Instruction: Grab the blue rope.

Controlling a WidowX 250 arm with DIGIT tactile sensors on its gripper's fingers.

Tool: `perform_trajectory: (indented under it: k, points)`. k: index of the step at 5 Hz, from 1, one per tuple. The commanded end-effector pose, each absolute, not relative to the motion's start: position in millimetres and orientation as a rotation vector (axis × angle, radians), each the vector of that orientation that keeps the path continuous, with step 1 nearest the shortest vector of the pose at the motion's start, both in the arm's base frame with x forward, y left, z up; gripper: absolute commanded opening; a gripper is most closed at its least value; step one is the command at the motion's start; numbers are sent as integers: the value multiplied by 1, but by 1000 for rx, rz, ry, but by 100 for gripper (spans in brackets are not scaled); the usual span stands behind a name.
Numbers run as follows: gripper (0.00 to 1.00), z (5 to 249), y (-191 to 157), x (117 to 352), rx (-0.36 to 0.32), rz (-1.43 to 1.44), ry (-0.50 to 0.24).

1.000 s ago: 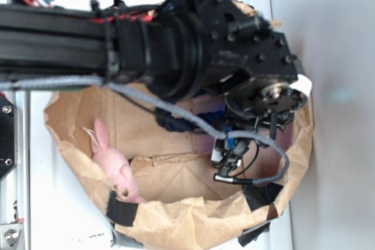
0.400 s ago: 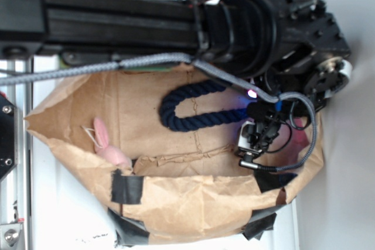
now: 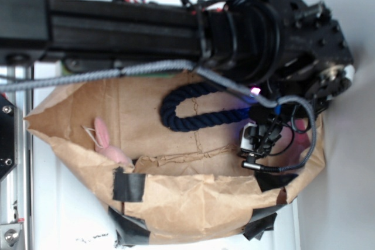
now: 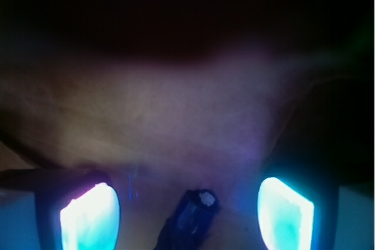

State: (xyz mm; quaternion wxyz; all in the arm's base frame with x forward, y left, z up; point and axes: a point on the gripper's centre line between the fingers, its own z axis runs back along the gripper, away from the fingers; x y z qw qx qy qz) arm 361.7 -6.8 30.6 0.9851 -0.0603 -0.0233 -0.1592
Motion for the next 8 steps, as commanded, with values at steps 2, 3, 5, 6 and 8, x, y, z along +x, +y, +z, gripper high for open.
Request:
perform_trajectory:
  k: [2, 3, 5, 6, 8]
  points:
    - [100, 99, -44, 336, 42, -414, -408]
    - [100, 105, -45, 327, 27, -368, -432]
    - [100, 88, -22, 336, -58, -122, -259]
    - [100, 88, -21, 331, -74, -120, -234]
    - [100, 97, -17, 312, -103, -126, -239]
